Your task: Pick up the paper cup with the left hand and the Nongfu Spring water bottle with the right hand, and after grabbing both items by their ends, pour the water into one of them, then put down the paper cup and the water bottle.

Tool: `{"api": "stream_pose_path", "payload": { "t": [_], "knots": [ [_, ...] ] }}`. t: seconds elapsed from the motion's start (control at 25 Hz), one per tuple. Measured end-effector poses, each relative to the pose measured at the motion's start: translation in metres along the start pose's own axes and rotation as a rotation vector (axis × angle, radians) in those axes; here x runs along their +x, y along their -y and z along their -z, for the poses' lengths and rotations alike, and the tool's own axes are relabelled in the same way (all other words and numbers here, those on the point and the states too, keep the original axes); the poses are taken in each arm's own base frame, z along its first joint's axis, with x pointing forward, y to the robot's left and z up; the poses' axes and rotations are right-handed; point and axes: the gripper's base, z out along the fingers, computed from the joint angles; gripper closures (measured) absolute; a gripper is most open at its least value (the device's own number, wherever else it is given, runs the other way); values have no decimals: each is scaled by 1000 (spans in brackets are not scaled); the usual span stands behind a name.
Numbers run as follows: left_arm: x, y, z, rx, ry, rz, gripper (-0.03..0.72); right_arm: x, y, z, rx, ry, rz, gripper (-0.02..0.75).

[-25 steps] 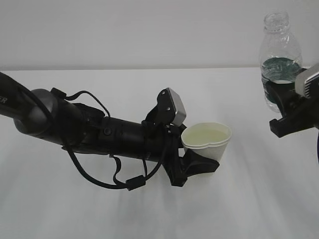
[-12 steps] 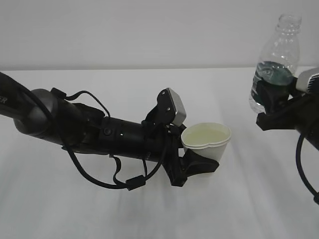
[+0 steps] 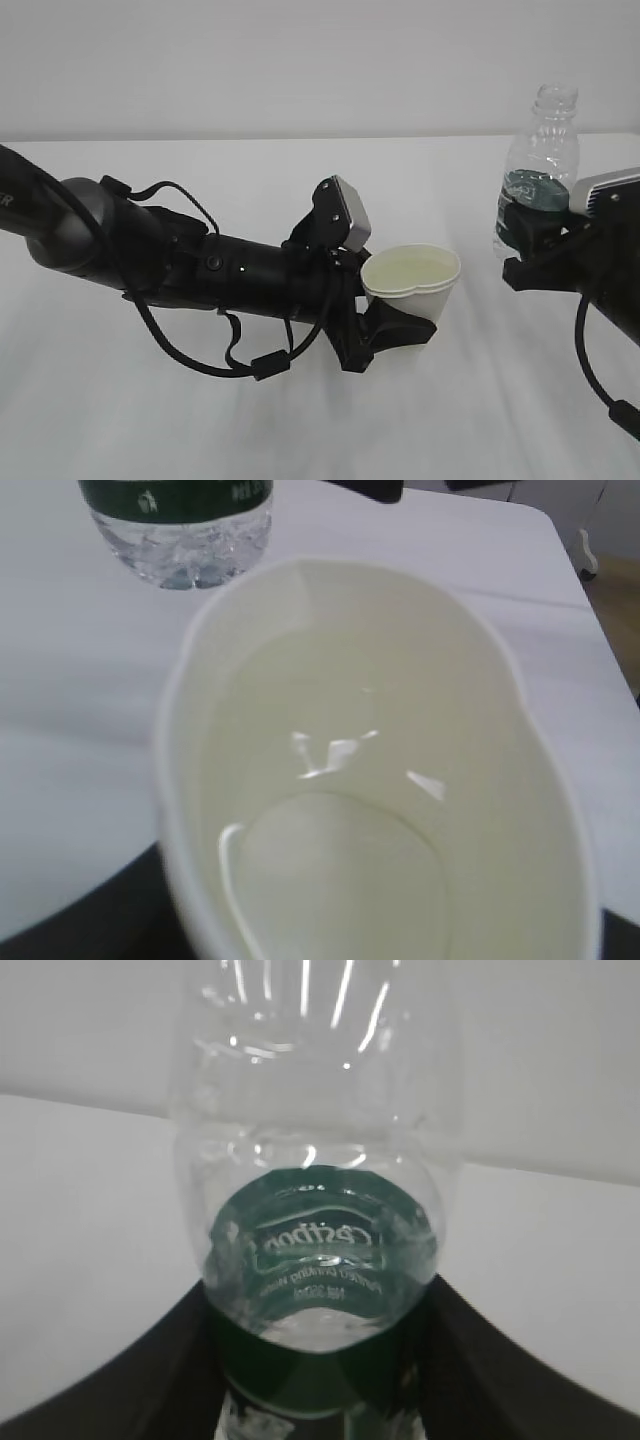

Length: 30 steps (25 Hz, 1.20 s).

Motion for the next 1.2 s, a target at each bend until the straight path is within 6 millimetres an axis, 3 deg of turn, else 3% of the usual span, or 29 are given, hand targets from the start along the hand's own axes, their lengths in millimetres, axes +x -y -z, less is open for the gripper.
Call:
{"api": "stream_pose_path", "payload": {
  "t": [0.4,0.72,1.2],
  "knots": [
    [0,0,0,-4,-3,1,249,17,0,-6,15,-62,-11,339],
    [0,0,0,-4,-3,1,249,17,0,-28,18,-41,-12,339],
    [1,-3,2,-11,-2,4,249,35,-2,-57,16,-67,-14,339]
  ]
}}
